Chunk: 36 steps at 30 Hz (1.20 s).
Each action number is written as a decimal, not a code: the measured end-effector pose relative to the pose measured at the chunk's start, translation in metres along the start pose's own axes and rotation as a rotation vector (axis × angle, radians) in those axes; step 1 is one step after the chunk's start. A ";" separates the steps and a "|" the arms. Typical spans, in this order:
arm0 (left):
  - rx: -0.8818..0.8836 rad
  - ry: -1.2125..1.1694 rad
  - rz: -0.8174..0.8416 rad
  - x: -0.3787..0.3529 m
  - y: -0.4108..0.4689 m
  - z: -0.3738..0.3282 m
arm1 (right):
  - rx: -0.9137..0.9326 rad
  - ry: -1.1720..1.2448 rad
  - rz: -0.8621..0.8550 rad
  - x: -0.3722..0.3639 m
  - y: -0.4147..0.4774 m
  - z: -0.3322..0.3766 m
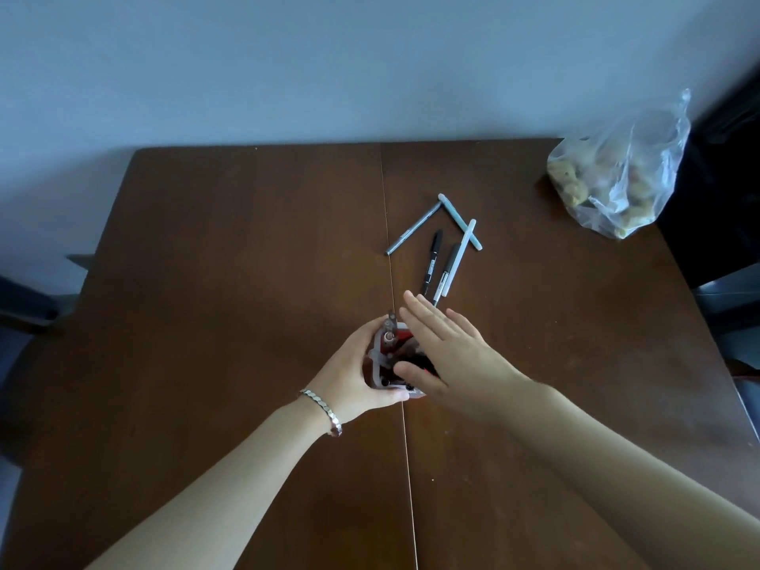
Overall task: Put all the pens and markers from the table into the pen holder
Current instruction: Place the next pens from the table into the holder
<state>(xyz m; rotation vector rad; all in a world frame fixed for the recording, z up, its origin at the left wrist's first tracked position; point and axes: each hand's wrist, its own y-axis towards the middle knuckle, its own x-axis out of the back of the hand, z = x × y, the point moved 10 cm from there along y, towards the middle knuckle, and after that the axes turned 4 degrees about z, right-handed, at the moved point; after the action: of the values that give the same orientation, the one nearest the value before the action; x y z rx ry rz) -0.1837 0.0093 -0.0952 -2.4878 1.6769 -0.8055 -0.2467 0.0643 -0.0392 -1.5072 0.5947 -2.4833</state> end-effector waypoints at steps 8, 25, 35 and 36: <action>-0.004 -0.035 -0.032 0.004 -0.002 -0.003 | 0.102 -0.207 -0.188 -0.015 -0.014 0.022; 0.078 0.055 -0.114 0.006 -0.003 -0.003 | -0.077 0.748 -0.235 -0.045 0.004 -0.077; -0.006 -0.003 0.134 -0.051 0.061 -0.061 | -0.195 0.762 -0.517 0.009 -0.056 -0.180; 0.021 -0.009 0.114 -0.050 0.070 -0.059 | -0.229 0.792 -0.552 0.014 -0.061 -0.196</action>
<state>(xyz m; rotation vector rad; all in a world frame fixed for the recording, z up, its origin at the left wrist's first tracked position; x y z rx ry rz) -0.2832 0.0384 -0.0849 -2.3540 1.7788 -0.7950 -0.4229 0.1625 -0.0817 -0.7346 0.6422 -3.5673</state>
